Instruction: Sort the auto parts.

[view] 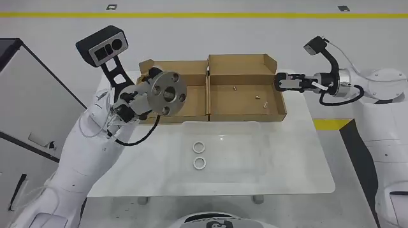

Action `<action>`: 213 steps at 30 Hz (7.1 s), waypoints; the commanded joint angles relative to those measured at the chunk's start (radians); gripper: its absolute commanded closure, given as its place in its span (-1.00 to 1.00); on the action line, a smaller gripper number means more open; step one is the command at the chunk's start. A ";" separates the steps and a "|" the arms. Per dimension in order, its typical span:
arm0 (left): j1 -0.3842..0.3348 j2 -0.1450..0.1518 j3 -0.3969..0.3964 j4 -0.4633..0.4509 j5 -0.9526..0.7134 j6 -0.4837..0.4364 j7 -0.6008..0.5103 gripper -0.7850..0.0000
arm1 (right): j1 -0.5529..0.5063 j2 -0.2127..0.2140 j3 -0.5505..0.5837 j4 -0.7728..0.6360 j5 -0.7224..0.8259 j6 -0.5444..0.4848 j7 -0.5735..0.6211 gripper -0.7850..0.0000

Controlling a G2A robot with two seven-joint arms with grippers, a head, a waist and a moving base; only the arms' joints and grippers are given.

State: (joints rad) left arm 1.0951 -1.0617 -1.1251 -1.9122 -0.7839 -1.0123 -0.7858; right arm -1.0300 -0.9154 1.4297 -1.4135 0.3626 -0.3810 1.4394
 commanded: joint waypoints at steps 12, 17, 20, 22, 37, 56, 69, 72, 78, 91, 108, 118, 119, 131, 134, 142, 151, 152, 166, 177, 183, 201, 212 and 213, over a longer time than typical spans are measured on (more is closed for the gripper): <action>0.016 -0.072 -0.010 -0.008 -0.255 0.000 -0.022 1.00 | 0.000 0.000 0.000 0.000 0.000 0.000 0.000 -1.00; 0.026 -0.098 -0.015 -0.012 -0.318 0.000 -0.022 1.00 | 0.000 0.000 0.000 0.000 0.000 0.000 0.000 -1.00; 0.026 -0.108 -0.023 -0.003 -0.299 0.000 -0.022 1.00 | 0.000 0.000 0.000 0.000 0.000 0.000 0.000 -1.00; 0.026 -0.113 -0.032 0.010 -0.270 0.000 -0.022 1.00 | 0.000 0.000 0.000 0.000 0.000 0.000 0.000 -1.00; 0.052 -0.108 -0.111 0.079 0.149 0.000 -0.022 1.00 | 0.000 0.000 0.000 0.000 0.000 0.000 0.000 -1.00; 0.050 -0.132 -0.048 0.002 -0.221 0.000 -0.023 1.00 | 0.000 0.000 0.000 0.000 0.000 0.000 0.000 -1.00; 0.053 -0.109 -0.087 0.059 0.113 0.000 -0.022 1.00 | 0.000 0.000 0.000 0.000 0.000 0.000 0.000 -1.00; 0.051 -0.100 -0.093 0.067 0.185 0.000 -0.022 1.00 | 0.000 0.000 0.000 0.000 0.000 0.000 0.000 -1.00; 0.057 -0.103 -0.073 0.038 0.056 0.000 -0.022 1.00 | 0.000 0.000 0.000 0.000 0.000 0.000 0.000 -1.00; 0.054 -0.126 -0.046 -0.005 -0.214 0.000 -0.022 1.00 | 0.000 0.000 0.000 0.000 0.000 0.000 0.000 -1.00; 0.059 -0.127 -0.064 -0.008 -0.184 0.032 -0.003 1.00 | 0.000 0.000 0.000 0.000 0.000 0.000 0.000 -1.00; 0.103 -0.130 -0.126 0.001 0.158 0.178 0.124 1.00 | 0.000 0.000 0.000 0.000 0.000 0.000 0.000 -1.00; 0.108 -0.131 -0.131 0.001 0.194 0.193 0.138 1.00 | 0.000 0.000 0.000 0.000 0.000 0.000 0.000 -1.00; 0.126 -0.131 -0.174 0.025 0.627 0.365 0.238 1.00 | 0.000 0.000 0.000 0.000 0.000 0.000 0.000 -1.00; 0.127 -0.128 -0.178 0.028 0.744 0.419 0.236 1.00 | 0.000 0.000 0.000 0.000 0.000 0.000 0.000 -1.00; 0.128 -0.128 -0.151 0.039 0.910 0.499 0.250 1.00 | 0.000 0.000 0.000 0.000 0.000 0.000 0.000 -1.00; 0.116 -0.122 -0.142 0.047 1.113 0.572 0.235 1.00 | 0.000 0.000 0.000 0.000 0.000 0.000 0.000 -1.00; 0.113 -0.120 -0.144 0.046 1.155 0.585 0.221 1.00 | 0.000 0.000 0.000 0.000 0.000 0.000 0.000 -1.00; -0.005 -0.112 -0.077 0.174 1.390 0.680 0.023 1.00 | 0.000 0.000 0.000 0.000 0.000 0.000 0.000 -1.00; -0.172 -0.133 0.074 0.405 1.505 0.684 -0.075 1.00 | 0.000 0.000 0.000 0.000 0.000 0.000 0.000 -1.00; -0.246 -0.158 0.164 0.567 1.533 0.708 -0.062 1.00 | 0.000 0.000 0.000 0.000 0.000 0.000 0.000 -1.00; -0.436 -0.262 0.386 1.001 1.583 0.747 -0.025 1.00 | 0.000 0.000 0.000 0.000 0.000 0.000 0.000 -1.00; -0.493 -0.329 0.469 1.188 1.588 0.735 -0.004 1.00 | 0.000 0.000 0.000 0.000 0.000 0.000 0.000 -1.00; -0.495 -0.334 0.474 1.202 1.585 0.733 -0.003 1.00 | 0.000 0.000 0.000 0.000 0.000 0.000 0.000 -1.00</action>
State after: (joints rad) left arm 0.6020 -1.3912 -0.6563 -0.7236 0.8027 -0.2774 -0.7892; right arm -1.0300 -0.9154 1.4297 -1.4135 0.3626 -0.3810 1.4394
